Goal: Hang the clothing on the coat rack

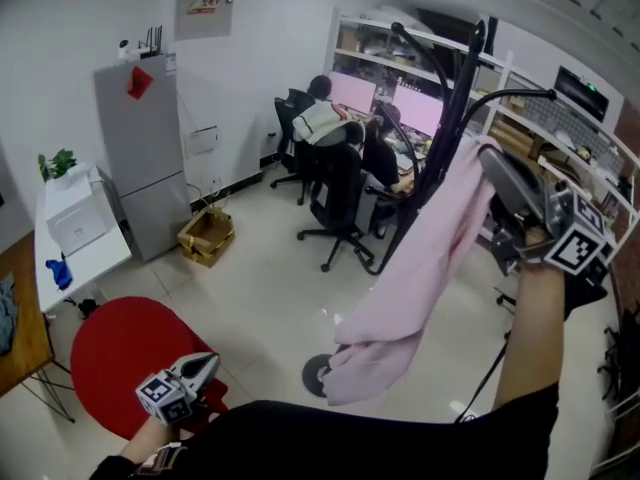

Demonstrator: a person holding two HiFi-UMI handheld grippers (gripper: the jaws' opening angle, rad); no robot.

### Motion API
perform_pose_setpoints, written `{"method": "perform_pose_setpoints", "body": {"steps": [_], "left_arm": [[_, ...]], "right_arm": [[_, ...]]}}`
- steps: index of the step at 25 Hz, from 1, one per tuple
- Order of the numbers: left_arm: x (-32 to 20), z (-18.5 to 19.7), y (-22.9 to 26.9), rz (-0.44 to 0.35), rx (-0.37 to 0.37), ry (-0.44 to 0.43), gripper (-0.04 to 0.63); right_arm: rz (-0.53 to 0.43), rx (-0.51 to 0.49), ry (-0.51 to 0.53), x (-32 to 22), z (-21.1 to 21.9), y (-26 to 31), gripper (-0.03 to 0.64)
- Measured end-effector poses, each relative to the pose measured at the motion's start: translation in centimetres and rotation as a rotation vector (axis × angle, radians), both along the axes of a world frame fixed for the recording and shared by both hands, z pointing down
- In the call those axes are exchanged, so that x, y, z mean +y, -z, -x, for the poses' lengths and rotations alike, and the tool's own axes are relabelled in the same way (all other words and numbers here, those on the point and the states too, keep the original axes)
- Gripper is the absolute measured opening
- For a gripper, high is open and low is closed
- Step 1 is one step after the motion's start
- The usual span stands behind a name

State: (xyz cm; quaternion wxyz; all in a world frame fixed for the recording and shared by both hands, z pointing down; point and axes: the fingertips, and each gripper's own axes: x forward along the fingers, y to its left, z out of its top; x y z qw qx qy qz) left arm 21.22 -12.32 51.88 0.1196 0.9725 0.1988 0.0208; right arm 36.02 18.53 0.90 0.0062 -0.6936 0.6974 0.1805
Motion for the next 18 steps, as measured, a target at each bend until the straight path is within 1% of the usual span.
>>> {"method": "perform_pose_setpoints", "body": {"steps": [5,7,9,11,14,16,18], "left_arm": [[1.7,-2.0,0.3,-0.005,0.012,0.025,0.005],[2.3,-2.8,0.6,-0.016,0.024,0.037,0.005],[2.7,-3.6,2.0,-0.008,0.034,0.057,0.005],[2.5,-4.7,5.4,0.024,0.069,0.074,0.005],[1.6,-6.5,10.8,0.043,0.156,0.074,0.005],[1.6,-7.8,14.7,0.042,0.214,0.045,0.005],[2.8,-9.3,19.4,0.023,0.271,-0.009,0.004]], "right_arm": [[-0.011,-0.065,0.064,1.3,-4.4,-0.7,0.012],[-0.022,-0.068,0.093,1.6,-5.2,-1.0,0.012],[-0.038,-0.060,0.117,1.9,-5.4,-1.2,0.012],[-0.047,-0.060,0.140,2.2,-6.0,-1.1,0.014],[-0.045,-0.103,0.157,2.7,-7.8,-2.4,0.012],[-0.039,-0.138,0.155,2.8,-8.6,-3.9,0.014],[-0.038,-0.160,0.157,2.8,-8.8,-4.9,0.014]]}}
